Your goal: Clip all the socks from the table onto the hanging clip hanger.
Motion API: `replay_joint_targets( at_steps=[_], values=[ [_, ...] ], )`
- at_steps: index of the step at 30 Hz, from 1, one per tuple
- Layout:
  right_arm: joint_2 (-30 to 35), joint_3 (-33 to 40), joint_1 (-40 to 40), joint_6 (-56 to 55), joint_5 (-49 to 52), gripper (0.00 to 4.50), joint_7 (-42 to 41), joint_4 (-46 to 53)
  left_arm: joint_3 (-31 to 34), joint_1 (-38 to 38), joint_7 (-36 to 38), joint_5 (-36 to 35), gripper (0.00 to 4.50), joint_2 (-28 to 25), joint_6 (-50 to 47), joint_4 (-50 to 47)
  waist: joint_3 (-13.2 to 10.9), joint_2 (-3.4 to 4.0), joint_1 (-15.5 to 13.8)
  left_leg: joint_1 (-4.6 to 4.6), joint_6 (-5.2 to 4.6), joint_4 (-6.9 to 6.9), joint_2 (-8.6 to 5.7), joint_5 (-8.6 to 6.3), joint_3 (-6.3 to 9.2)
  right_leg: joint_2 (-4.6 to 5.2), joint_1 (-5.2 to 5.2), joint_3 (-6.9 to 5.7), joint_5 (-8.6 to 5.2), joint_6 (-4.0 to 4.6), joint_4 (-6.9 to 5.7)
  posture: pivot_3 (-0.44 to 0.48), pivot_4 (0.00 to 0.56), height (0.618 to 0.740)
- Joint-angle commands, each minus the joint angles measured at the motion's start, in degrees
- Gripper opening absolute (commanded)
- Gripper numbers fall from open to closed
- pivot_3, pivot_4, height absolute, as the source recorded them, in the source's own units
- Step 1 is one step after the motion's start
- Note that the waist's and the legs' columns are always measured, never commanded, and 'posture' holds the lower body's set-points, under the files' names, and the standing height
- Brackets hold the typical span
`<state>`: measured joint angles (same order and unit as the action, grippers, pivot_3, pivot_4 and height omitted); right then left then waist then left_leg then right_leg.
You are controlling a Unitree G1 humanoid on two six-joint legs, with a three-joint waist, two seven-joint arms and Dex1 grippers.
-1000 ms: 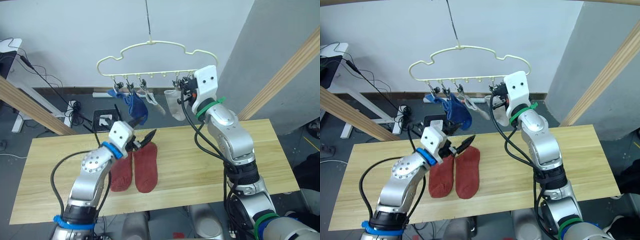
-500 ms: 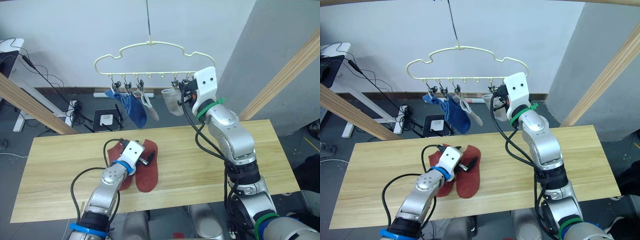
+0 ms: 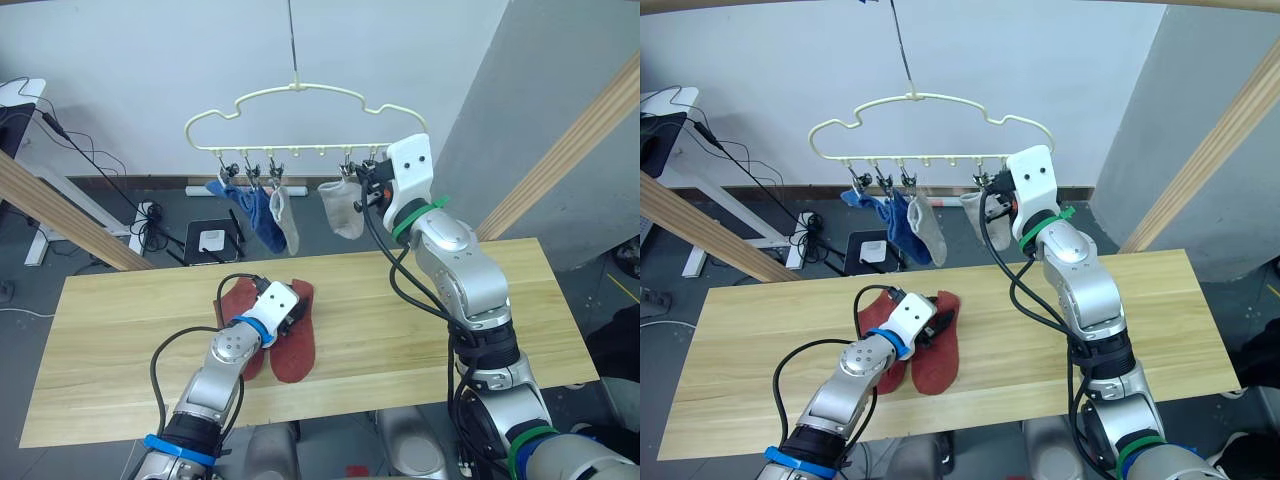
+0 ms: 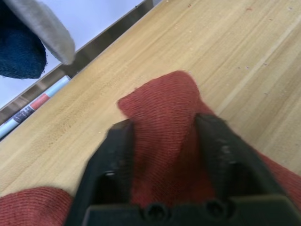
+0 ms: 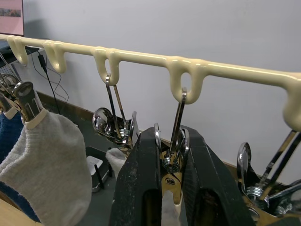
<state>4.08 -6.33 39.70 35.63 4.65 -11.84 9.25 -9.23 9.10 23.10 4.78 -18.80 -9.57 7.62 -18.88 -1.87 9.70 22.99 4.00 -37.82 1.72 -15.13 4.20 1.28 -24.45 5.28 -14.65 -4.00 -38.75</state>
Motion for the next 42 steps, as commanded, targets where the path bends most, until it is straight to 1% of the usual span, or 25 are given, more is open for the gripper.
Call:
replay_joint_targets(
  at_steps=[1,4,5,9,11,13,16,19,22,25,32,42],
  values=[
    [-0.2,0.3,0.8,-1.1,0.3,0.20,0.0,2.4,0.1,-1.2,-0.2,0.2,1.06,0.0,-0.8,-0.2,0.0,0.00,0.0,0.00,0.00,0.00,0.00,0.00,0.00,0.00,0.00,0.00,0.00,0.00,0.00,-0.214,0.306,0.733],
    [-0.2,0.3,0.8,-1.1,0.2,0.20,0.1,2.4,0.0,-0.9,-0.2,0.4,0.17,-0.2,0.6,0.1,0.0,0.00,0.0,0.00,0.00,0.00,0.00,0.00,0.00,0.00,0.00,0.00,0.00,0.00,0.00,-0.214,0.306,0.733],
    [-0.2,0.3,0.8,-1.1,0.2,0.20,0.1,2.5,-0.1,-0.6,-0.2,0.7,0.00,-0.3,1.9,0.3,0.0,0.00,0.0,0.00,0.00,0.00,0.00,0.00,0.00,0.00,0.00,0.00,0.00,0.00,0.00,-0.214,0.306,0.733],
    [-0.1,0.5,0.9,-0.8,0.3,0.20,0.2,2.7,-1.6,2.4,2.2,1.2,0.00,-1.0,11.9,1.4,0.0,0.00,0.0,0.01,0.00,0.00,0.00,0.00,0.00,0.00,0.00,-0.01,0.00,0.00,0.01,-0.227,0.311,0.733],
    [-0.1,0.6,0.9,-0.5,0.4,0.20,0.3,2.9,-2.7,4.3,5.3,0.0,0.00,-0.8,18.3,1.4,0.0,0.00,-0.1,0.02,0.00,0.00,0.00,0.00,0.00,0.01,-0.01,-0.01,0.00,0.00,0.02,-0.227,0.311,0.733],
    [-0.2,1.0,1.0,0.0,0.7,0.20,0.4,3.1,-4.3,6.8,9.0,-1.8,0.00,-0.1,24.3,0.8,0.0,0.00,-0.2,0.03,0.00,0.00,-0.01,0.00,-0.01,0.02,-0.01,-0.01,0.00,0.00,0.03,-0.233,0.313,0.733],
    [-0.3,1.4,1.1,0.6,1.0,0.20,0.5,3.5,-5.3,10.7,10.2,-1.9,0.00,1.8,28.7,1.2,0.0,0.00,-0.2,0.07,0.01,0.00,-0.03,0.00,-0.04,0.05,0.00,0.00,0.00,0.00,0.14,-0.233,0.313,0.733],
    [-0.4,1.8,1.2,1.3,1.5,0.20,0.7,3.8,-5.6,15.2,7.6,0.8,0.00,4.0,31.6,4.3,0.0,0.00,-0.1,0.08,0.00,0.01,-0.03,0.00,-0.05,0.04,0.01,0.01,0.00,0.00,0.17,-0.239,0.313,0.733],
    [-0.4,1.9,1.2,1.9,1.9,0.20,0.9,4.2,-5.2,19.2,3.3,3.8,0.00,6.1,32.7,8.3,0.0,0.00,0.2,0.06,-0.01,0.01,-0.02,0.00,-0.05,0.02,0.01,0.02,0.00,0.00,0.16,-0.246,0.313,0.733],
    [-0.5,2.0,1.1,2.5,2.1,0.20,0.9,4.6,-5.2,21.7,0.1,5.8,0.00,7.5,33.5,11.2,0.0,0.00,0.2,0.06,-0.01,0.00,-0.02,0.00,-0.05,0.01,0.01,0.02,0.00,-0.01,0.15,-0.250,0.313,0.733],
    [-0.6,1.9,1.0,3.4,2.2,0.20,0.6,5.2,-5.0,24.4,-4.5,8.9,0.00,8.4,34.3,14.9,0.0,0.00,0.5,0.07,-0.01,0.00,-0.03,0.00,-0.04,0.01,0.01,0.02,0.00,-0.01,0.16,-0.251,0.312,0.733],
    [-0.6,1.7,0.6,4.3,2.2,0.20,0.4,5.6,-4.8,26.0,-8.3,10.8,0.00,7.7,37.0,15.3,0.0,0.00,0.9,0.07,0.00,0.00,-0.03,0.00,-0.04,0.01,0.01,0.01,0.00,-0.01,0.16,-0.251,0.311,0.733]
  ],
)
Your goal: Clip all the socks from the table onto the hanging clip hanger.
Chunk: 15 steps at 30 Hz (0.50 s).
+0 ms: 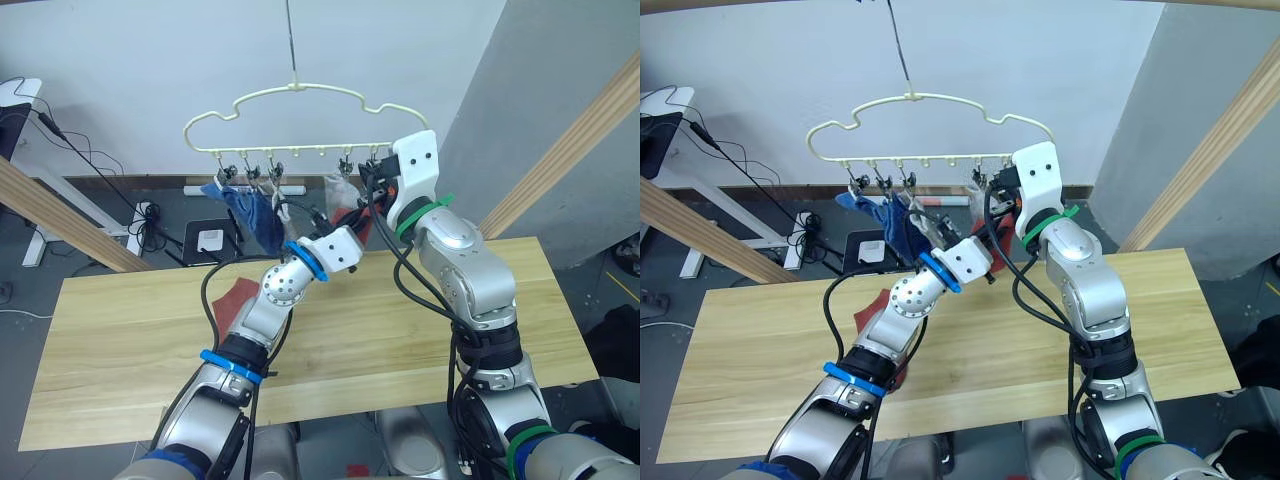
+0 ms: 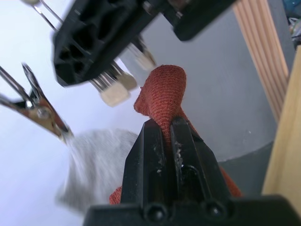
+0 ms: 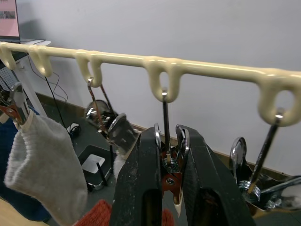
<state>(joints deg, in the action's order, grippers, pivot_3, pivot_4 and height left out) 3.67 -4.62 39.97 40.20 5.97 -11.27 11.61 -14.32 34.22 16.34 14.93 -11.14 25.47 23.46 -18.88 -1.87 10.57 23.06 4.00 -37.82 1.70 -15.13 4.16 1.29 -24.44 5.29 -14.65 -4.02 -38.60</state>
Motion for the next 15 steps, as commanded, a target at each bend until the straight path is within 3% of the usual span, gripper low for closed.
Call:
replay_joint_targets(
  at_steps=[1,15],
  values=[
    [-0.1,0.0,0.3,-0.2,0.8,0.20,-0.2,3.3,0.3,1.0,-1.8,0.8,0.00,-0.1,2.3,-0.4,0.0,0.00,0.1,0.00,0.00,0.00,0.00,0.00,0.00,0.00,0.00,0.00,0.00,0.00,0.00,-0.251,0.311,0.733],
    [0.4,-0.6,0.0,-0.3,0.2,0.20,-0.5,3.1,0.7,1.5,-4.0,1.8,0.00,-0.6,3.9,0.4,0.0,0.00,0.4,0.00,0.00,0.00,0.00,0.00,0.00,0.00,0.00,0.00,0.00,0.00,0.00,-0.251,0.311,0.733]
  ],
)
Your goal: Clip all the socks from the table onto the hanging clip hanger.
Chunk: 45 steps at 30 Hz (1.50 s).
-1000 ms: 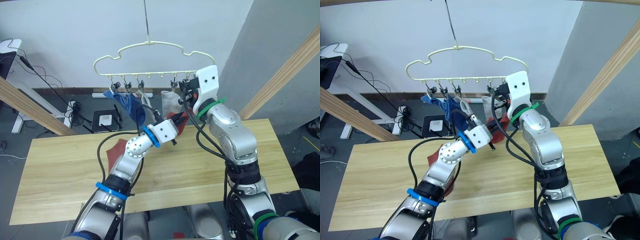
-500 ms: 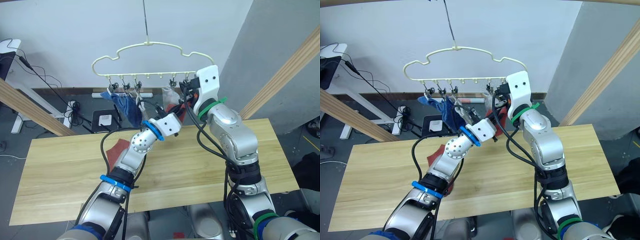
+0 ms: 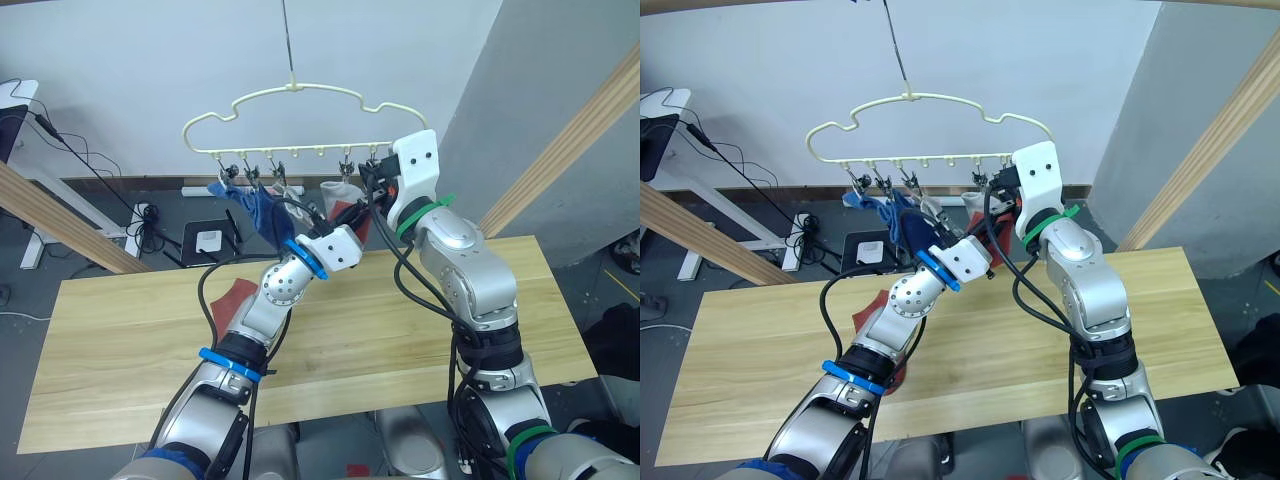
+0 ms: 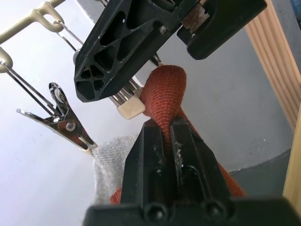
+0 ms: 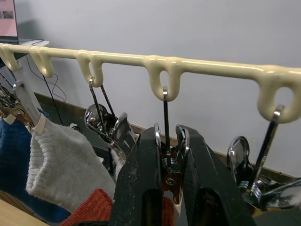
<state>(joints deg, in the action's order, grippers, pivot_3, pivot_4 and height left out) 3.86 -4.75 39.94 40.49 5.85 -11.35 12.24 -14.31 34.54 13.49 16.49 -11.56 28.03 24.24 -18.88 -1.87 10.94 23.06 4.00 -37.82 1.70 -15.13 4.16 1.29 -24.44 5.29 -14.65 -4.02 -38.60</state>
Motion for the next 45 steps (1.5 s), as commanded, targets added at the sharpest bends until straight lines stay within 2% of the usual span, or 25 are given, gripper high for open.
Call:
replay_joint_targets(
  at_steps=[1,15,24,32,39,42,45],
  values=[
    [0.3,-0.6,0.0,-0.6,0.3,0.20,-0.4,2.5,0.7,1.3,-1.3,0.3,0.00,-0.3,1.4,-0.3,0.0,0.00,0.0,0.00,0.00,0.00,0.00,0.00,0.00,0.00,0.00,0.00,0.00,0.00,0.00,-0.251,0.311,0.733],
    [0.0,-0.3,-0.3,0.5,1.0,0.20,0.1,2.7,0.7,3.1,-3.1,0.6,0.00,-0.2,1.8,1.4,0.0,0.00,0.1,0.00,0.00,0.01,0.00,0.00,0.00,0.00,0.00,-0.01,0.00,0.00,0.01,-0.247,0.317,0.733],
    [-0.4,0.0,-0.6,2.7,2.5,3.38,-0.3,4.6,0.6,3.4,-3.4,0.4,0.00,-0.1,1.7,1.7,0.0,0.00,0.1,0.01,0.00,0.00,0.00,0.00,0.01,0.00,0.00,-0.01,0.00,0.00,0.01,-0.244,0.317,0.733],
    [3.3,-0.2,-4.3,9.3,5.9,3.38,-3.2,14.5,1.0,2.7,-0.9,-2.4,0.00,0.4,0.3,1.9,0.0,0.00,0.0,0.06,0.00,0.01,0.00,0.00,0.04,0.00,0.00,-0.05,-0.01,-0.01,0.05,-0.247,0.320,0.733],
    [7.8,0.6,-7.0,13.9,10.0,3.42,-6.1,21.6,1.4,1.3,6.0,-8.6,1.86,1.6,-2.3,0.8,0.0,0.00,0.1,0.05,0.00,0.01,0.00,0.00,0.03,-0.01,0.00,-0.05,-0.01,-0.02,0.04,-0.259,0.320,0.733],
    [9.5,0.9,-7.9,14.1,10.9,3.42,-6.6,23.6,1.4,-0.4,11.3,-13.2,2.69,1.6,-4.1,-1.7,0.0,0.00,0.2,0.06,0.00,0.00,-0.01,0.00,0.02,-0.01,0.00,-0.03,-0.02,-0.03,0.05,-0.262,0.321,0.733],
    [11.5,0.6,-9.2,11.8,9.6,3.42,-6.2,25.0,2.1,-3.3,15.7,-17.2,2.69,0.3,-5.9,-6.5,0.0,0.00,0.2,0.06,0.00,0.03,0.00,0.00,0.02,-0.01,0.00,-0.04,-0.03,-0.04,0.07,-0.264,0.323,0.733]
  ],
)
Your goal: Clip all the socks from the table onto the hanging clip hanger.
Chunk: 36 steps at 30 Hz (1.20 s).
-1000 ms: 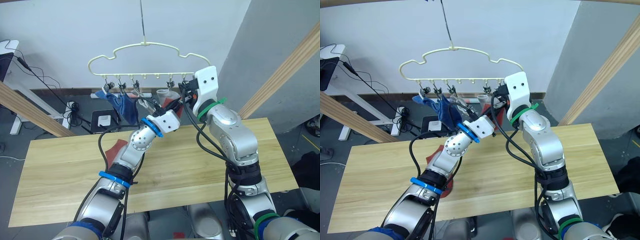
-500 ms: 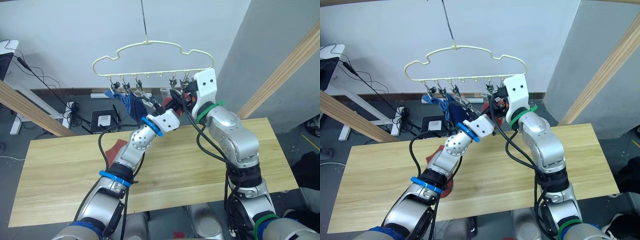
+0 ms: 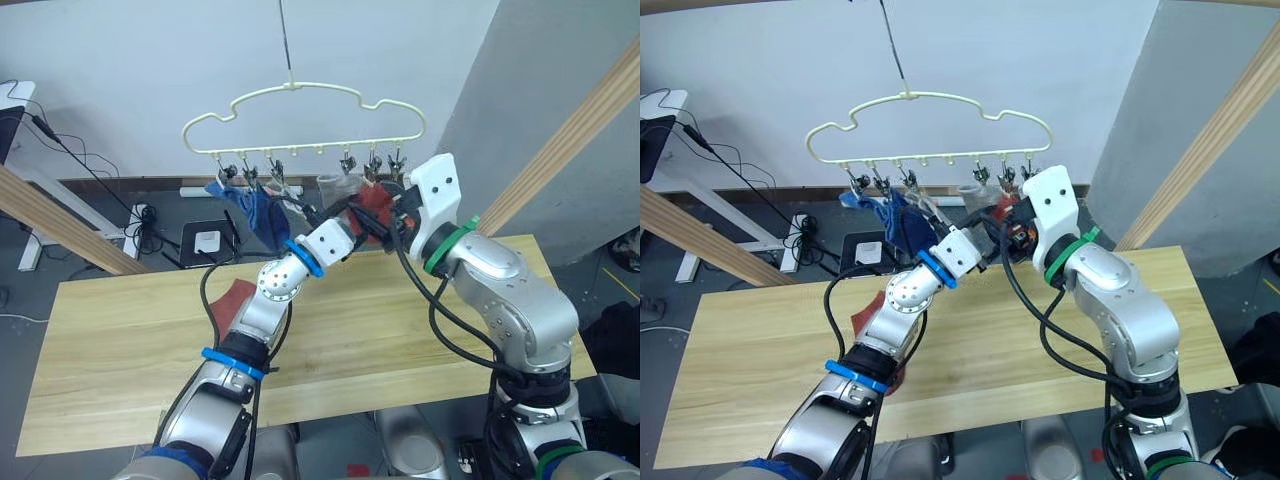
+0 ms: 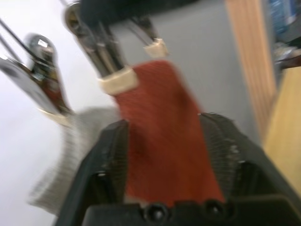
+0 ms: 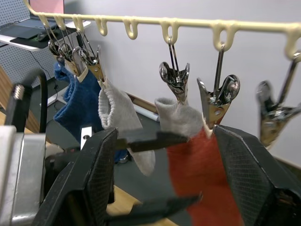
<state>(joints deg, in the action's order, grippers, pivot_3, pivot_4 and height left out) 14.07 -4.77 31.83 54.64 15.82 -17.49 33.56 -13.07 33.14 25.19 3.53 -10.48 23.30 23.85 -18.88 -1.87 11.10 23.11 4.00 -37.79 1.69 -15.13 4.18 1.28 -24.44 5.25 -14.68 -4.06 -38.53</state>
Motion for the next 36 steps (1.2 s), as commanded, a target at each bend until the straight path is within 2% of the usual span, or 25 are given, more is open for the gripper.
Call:
replay_joint_targets(
  at_steps=[1,6,9,12,14,23,36],
  values=[
    [1.7,0.5,-1.5,-3.2,-0.7,3.42,0.1,4.0,1.0,-2.7,5.1,-5.0,2.69,-1.4,-1.7,-7.5,0.0,0.00,0.0,0.00,0.00,0.00,0.00,0.00,0.00,0.00,0.00,0.01,0.00,0.00,0.01,-0.264,0.323,0.733],
    [0.1,1.9,-3.0,-6.3,-1.6,3.42,3.2,4.2,2.5,-7.4,13.0,-13.6,2.69,-6.0,-11.7,-18.8,0.0,0.00,0.1,-0.04,0.00,-0.01,0.01,0.00,-0.03,-0.01,0.00,0.07,-0.09,-0.15,-0.02,-0.266,0.326,0.733],
    [-1.2,2.5,-2.9,-7.6,-2.9,3.42,5.9,3.0,4.9,-8.5,15.4,-16.8,2.69,-9.7,-17.1,-24.3,0.0,0.00,0.1,-0.06,0.00,0.00,0.03,0.00,-0.02,-0.04,0.00,0.08,-0.12,-0.20,-0.07,-0.252,0.324,0.733],
    [-1.8,2.6,-2.7,-9.0,-3.9,2.77,7.3,1.6,6.8,-8.2,15.3,-17.6,2.72,-11.5,-20.1,-26.5,0.0,0.00,0.0,-0.06,0.00,-0.02,0.02,0.00,-0.02,-0.03,0.00,0.10,-0.13,-0.21,-0.05,-0.236,0.319,0.733],
    [-2.0,2.5,-2.3,-9.6,-4.7,2.13,8.1,0.1,7.6,-7.9,15.2,-17.5,2.72,-12.0,-21.2,-27.0,0.0,0.00,0.0,-0.06,0.00,-0.02,0.02,0.00,-0.02,-0.03,0.01,0.09,-0.13,-0.22,-0.04,-0.228,0.317,0.733],
    [-4.6,1.7,0.2,-11.2,-8.0,2.13,11.9,-6.0,8.1,-7.7,15.0,-16.3,2.72,-12.1,-22.5,-28.0,0.0,0.00,-0.2,-0.04,0.00,0.02,0.02,0.00,-0.02,-0.03,0.00,0.08,0.00,0.00,0.04,-0.224,0.312,0.733],
    [-7.0,0.8,3.0,-13.8,-10.4,2.13,12.9,-11.6,7.8,-7.8,15.0,-15.3,2.72,-12.0,-22.1,-27.5,0.0,0.00,-0.2,-0.04,0.00,0.02,0.02,0.00,-0.02,-0.02,0.00,0.08,0.01,0.01,0.03,-0.218,0.303,0.733]
  ],
)
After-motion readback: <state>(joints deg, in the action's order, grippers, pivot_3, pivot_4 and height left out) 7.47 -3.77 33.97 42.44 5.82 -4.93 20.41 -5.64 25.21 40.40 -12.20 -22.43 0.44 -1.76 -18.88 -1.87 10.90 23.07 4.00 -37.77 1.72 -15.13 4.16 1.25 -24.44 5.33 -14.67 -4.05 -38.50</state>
